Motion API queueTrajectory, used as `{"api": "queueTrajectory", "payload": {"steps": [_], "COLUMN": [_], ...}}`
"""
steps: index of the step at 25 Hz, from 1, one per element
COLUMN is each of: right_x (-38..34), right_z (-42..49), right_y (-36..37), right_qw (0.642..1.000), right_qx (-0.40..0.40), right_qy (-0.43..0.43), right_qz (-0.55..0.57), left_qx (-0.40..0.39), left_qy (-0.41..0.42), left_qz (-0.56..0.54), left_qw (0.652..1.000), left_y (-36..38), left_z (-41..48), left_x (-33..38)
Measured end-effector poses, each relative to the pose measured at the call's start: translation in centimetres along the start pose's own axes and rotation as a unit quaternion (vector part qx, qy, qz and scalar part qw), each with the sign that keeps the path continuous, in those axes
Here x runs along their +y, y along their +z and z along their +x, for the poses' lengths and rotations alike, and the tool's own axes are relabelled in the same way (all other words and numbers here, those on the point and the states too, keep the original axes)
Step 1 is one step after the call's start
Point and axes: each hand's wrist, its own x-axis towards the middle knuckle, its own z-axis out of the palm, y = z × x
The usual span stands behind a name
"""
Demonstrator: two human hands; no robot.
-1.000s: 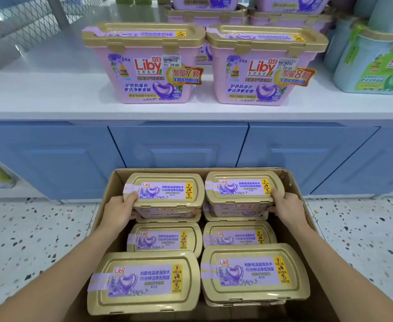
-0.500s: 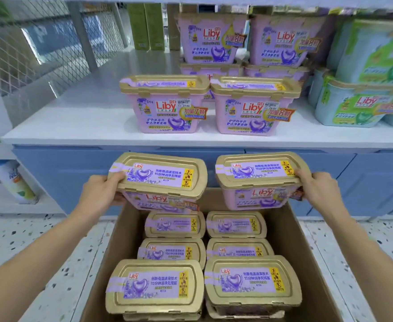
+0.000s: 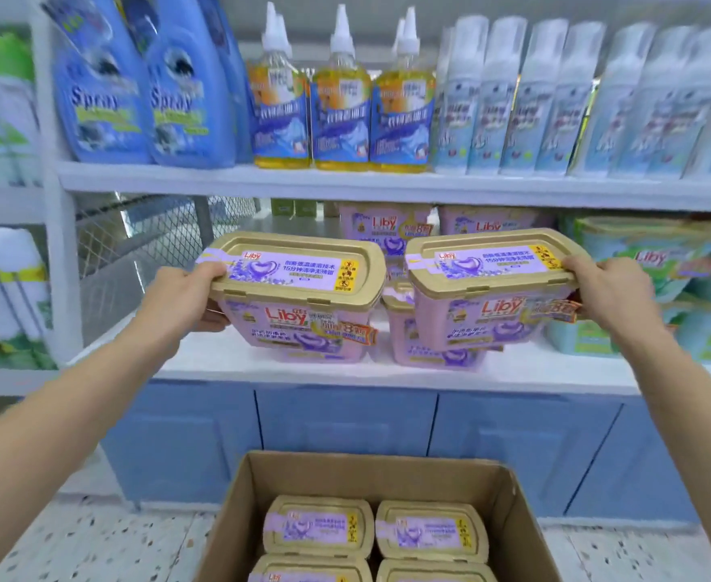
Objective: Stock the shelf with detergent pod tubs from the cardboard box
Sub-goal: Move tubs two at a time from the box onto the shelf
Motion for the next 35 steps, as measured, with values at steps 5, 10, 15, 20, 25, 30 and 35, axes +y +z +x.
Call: {"api": "queueTrajectory", "payload": {"steps": [5, 10, 15, 20, 25, 30, 35], "right_x": [-3.1, -2.9, -2.6, -1.6, -0.9, 0.8, 0.5], "right_z": [3.5, 4.8, 6.1, 7.4, 5.5, 3.4, 2.3], "right_y": [0.5, 4.2, 5.9, 6.3, 6.1, 7.2, 7.7], "right_qw": [1.000, 0.998, 0.997, 0.997, 0.999, 0.995, 0.993], "right_qx": [0.020, -0.010, -0.045, -0.062, -0.040, -0.060, -0.041], "right_qy": [0.012, 0.054, 0.063, 0.049, 0.002, -0.053, -0.076], "right_qz": [0.002, -0.005, -0.020, -0.023, -0.004, 0.067, 0.076], "left_qx": [0.028, 0.037, 0.023, -0.023, -0.024, -0.027, 0.040], "left_qy": [0.016, -0.015, -0.039, -0.051, -0.022, 0.083, 0.120], "left_qz": [-0.024, -0.028, -0.002, 0.031, 0.049, 0.086, 0.131], "left_qw": [0.999, 0.999, 0.999, 0.998, 0.998, 0.993, 0.983], "left_y": [1.6, 3.9, 4.2, 5.0, 5.8, 6.5, 7.0], "left_z": [3.4, 5.9, 8.7, 9.2, 7.7, 5.4, 5.3], "left_x": [3.4, 2.0, 1.1, 2.5, 1.5, -0.5, -0.7]}}
